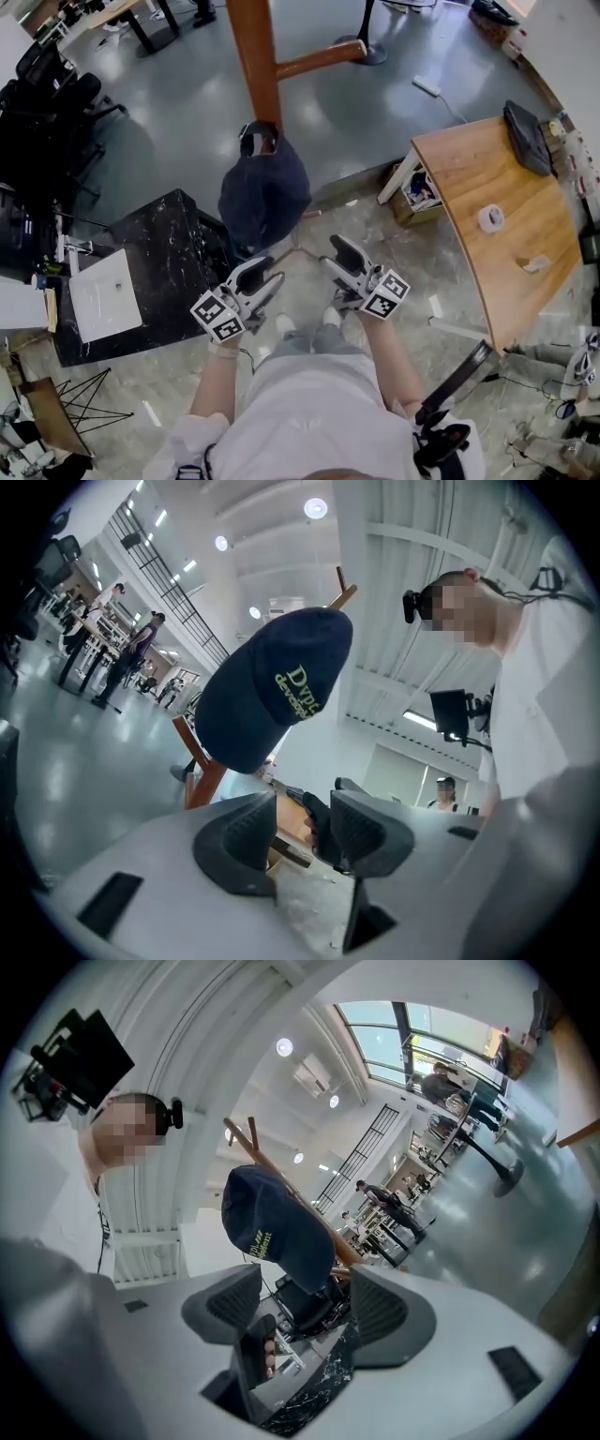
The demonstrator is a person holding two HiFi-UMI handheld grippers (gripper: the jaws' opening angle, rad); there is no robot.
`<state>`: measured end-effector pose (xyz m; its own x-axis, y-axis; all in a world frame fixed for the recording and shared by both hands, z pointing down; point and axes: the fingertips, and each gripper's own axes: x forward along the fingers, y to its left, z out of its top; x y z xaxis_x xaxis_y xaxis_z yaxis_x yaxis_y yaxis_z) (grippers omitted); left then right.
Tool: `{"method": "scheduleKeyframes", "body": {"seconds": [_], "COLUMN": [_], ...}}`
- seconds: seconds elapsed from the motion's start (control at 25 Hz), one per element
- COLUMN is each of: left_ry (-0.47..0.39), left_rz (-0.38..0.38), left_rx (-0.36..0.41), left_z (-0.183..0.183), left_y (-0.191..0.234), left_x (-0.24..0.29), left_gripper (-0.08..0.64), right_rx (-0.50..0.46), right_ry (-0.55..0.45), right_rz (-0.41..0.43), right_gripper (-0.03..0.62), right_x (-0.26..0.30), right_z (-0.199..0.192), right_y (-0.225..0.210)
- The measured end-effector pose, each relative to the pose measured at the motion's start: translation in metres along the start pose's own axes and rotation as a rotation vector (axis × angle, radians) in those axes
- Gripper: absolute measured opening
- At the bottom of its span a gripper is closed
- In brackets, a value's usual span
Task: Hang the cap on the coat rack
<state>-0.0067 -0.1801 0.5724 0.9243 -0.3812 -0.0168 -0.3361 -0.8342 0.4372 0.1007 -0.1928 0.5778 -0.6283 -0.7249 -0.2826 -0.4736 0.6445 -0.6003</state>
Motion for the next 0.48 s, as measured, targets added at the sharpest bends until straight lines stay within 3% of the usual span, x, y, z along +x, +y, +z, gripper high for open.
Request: {"method": "scheduleKeyframes", "body": {"seconds": [0.48], "left_ry": [0.010], "left_rz": [0.012], "left_rx": [-0.060], "left_z": [-0.027], "left_y": [-0.013], "left_x": [-0.009], "left_gripper": [0.175], "right_rx": [0.053], "right_ry": [0.053], "right_rz": [-0.005], "right_gripper": [0.295], "right_x": [-0.011], "right_z": [-0.032], "right_y": [0.008]}}
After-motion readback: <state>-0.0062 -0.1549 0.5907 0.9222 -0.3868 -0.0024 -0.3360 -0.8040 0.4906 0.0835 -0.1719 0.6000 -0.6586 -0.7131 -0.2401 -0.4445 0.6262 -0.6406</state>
